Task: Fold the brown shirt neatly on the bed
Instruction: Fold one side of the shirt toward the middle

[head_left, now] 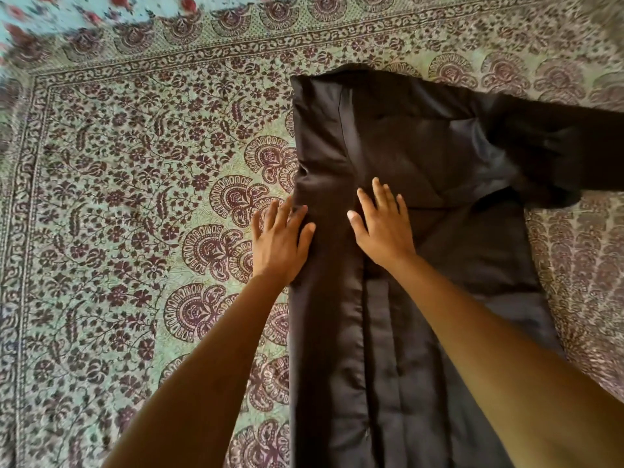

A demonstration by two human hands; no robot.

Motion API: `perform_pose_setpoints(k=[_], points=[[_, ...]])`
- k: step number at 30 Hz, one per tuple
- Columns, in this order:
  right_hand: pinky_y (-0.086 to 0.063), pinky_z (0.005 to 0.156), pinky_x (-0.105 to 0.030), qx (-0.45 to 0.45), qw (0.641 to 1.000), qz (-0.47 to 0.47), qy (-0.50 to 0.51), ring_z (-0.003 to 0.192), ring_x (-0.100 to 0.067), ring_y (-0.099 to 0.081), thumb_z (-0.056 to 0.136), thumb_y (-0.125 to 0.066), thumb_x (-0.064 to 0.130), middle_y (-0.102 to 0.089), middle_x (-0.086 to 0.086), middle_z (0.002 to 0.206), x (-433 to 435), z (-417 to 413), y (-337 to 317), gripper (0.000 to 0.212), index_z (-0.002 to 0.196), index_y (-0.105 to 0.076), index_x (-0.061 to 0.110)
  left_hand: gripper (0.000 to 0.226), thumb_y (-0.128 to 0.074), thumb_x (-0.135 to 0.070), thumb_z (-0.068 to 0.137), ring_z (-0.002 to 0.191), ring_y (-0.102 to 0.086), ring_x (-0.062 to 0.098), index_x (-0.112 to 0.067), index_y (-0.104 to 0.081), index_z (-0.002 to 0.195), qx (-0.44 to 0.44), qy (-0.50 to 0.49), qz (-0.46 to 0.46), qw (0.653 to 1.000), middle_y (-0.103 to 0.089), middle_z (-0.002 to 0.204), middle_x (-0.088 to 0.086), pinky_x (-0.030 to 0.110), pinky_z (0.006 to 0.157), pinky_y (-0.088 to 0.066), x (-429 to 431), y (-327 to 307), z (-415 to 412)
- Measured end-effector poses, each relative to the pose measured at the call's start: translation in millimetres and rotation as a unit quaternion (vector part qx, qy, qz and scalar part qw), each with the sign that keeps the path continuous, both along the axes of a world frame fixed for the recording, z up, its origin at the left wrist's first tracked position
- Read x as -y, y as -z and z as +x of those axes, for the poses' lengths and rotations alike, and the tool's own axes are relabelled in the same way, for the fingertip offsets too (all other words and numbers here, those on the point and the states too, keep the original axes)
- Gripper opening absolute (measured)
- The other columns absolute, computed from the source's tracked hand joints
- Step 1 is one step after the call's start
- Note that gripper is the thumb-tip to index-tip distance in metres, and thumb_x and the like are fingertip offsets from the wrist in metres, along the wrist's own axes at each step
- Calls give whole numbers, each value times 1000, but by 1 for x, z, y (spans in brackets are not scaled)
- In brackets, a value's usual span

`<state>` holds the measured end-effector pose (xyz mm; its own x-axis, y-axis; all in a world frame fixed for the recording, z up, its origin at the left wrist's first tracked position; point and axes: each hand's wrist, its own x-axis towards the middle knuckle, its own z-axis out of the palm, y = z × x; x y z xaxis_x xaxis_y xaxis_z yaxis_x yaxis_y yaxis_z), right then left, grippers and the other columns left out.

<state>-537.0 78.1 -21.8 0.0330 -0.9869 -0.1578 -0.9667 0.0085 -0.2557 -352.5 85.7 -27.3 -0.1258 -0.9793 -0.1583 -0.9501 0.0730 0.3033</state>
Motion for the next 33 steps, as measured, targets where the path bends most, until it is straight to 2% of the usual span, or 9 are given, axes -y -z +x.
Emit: perform_pose_setpoints(k=[5,13,16,19,22,25,28,30,33], points=[[-3,117,-40,0,998,-16,-66,144,-22,-7,98,-29,39,-10,-8,156,38,-2,-4,54,146,-21,16,27,-42,-23,95,100,-61,27,-22,-59,117,-143,-106,-36,983,-60,121,4,39,82,-52,85,-20,-5],[-1,116,-42,-35,994,-29,-96,144,-24,-2,97,-29,41,-1,-9,157,105,19,16,59,148,-9,19,49,-65,-31,84,108,-56,24,-16,-47,127,-250,-230,48,939,-58,120,9,30,88,-44,230,-11,-24],[0,115,-44,-23,994,-53,-96,144,-26,-3,96,-29,44,-1,-10,157,115,36,27,60,148,-10,20,23,-75,-17,73,95,-64,27,-19,-58,89,-328,-250,31,910,-65,102,13,33,79,-52,266,3,-13],[-4,115,-45,-7,988,-84,-127,143,-27,-11,93,-24,47,-9,-10,156,119,58,39,61,147,-18,21,30,-73,-8,73,79,-60,24,-23,-48,67,-374,-259,22,890,-59,79,7,33,62,-53,280,18,9],[-9,114,-47,-13,988,-93,-126,141,-29,-21,88,-19,49,-21,-11,153,119,71,50,63,144,-29,21,21,-71,-17,71,84,-61,22,-25,-53,80,-294,-240,-9,925,-64,93,9,33,67,-54,278,17,10],[-14,114,-47,14,987,-94,-130,139,-29,-25,87,-17,48,-26,-12,152,121,69,49,64,141,-35,19,23,-50,-12,85,87,-53,18,-17,-54,107,-128,-237,-121,955,-61,111,4,28,66,-37,258,9,-10],[-34,103,-42,112,974,-175,-86,125,-32,-46,87,-31,31,-44,-16,140,129,55,35,49,128,-53,13,29,-43,-12,86,98,-57,22,-12,-57,111,-182,-104,-202,957,-59,115,8,29,74,-44,241,15,-22],[-38,96,-39,122,964,-237,-19,120,-30,-49,83,-38,18,-50,-13,133,143,38,28,45,124,-54,10,40,-43,-21,89,122,-48,23,-19,-51,128,-163,-19,-137,977,-48,136,6,32,98,-38,239,26,-21],[-35,99,-42,114,968,-211,71,125,-31,-44,87,-39,21,-49,-12,134,179,12,19,47,131,-47,8,50,-29,-36,99,145,-8,15,-29,-19,147,-72,-11,-9,997,-13,158,-5,38,116,-5,241,31,-23]])
